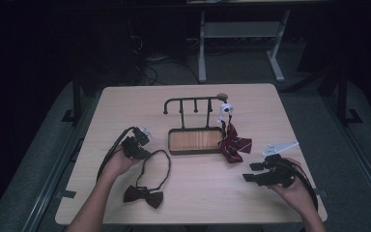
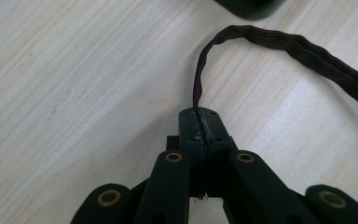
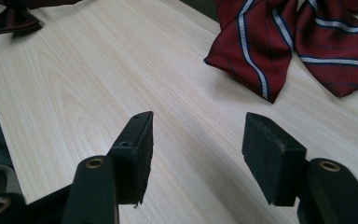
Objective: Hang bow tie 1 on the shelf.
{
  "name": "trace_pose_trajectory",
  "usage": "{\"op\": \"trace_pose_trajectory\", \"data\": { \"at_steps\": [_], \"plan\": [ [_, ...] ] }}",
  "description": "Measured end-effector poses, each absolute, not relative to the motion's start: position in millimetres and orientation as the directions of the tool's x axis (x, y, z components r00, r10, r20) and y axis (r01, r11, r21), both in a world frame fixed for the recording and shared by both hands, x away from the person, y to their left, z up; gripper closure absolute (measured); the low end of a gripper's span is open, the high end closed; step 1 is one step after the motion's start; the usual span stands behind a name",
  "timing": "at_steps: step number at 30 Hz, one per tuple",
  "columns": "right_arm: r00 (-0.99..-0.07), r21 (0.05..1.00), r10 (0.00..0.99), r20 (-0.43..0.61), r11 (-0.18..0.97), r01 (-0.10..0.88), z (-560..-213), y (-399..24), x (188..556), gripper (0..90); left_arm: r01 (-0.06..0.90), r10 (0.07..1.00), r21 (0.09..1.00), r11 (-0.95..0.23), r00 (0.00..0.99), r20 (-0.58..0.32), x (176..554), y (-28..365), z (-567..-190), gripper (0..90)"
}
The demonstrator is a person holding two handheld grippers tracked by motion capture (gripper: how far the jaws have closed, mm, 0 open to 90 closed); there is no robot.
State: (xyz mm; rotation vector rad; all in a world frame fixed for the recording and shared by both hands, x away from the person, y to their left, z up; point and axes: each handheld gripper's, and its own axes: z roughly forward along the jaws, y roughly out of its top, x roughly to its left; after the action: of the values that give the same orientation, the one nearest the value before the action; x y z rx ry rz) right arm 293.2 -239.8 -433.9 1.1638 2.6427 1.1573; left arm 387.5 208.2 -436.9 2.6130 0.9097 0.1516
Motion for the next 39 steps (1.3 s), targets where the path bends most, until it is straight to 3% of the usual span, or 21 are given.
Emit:
{"op": "trace_pose_trajectory", "data": {
  "at_steps": [23, 39],
  "plan": [
    [-0.694, 0.635, 0.667, 0.271, 0.418, 0.649, -438, -246, 297, 42.8, 0.498, 0.532, 0.471, -0.728, 0.844, -0.07, 361, 219, -395, 89.6],
    [-0.692, 0.622, 0.67, 0.27, 0.427, 0.656, -443, -245, 298, 43.1, 0.451, 0.481, 0.479, -0.753, 0.874, -0.066, 351, 217, -373, 89.6]
  ]
}}
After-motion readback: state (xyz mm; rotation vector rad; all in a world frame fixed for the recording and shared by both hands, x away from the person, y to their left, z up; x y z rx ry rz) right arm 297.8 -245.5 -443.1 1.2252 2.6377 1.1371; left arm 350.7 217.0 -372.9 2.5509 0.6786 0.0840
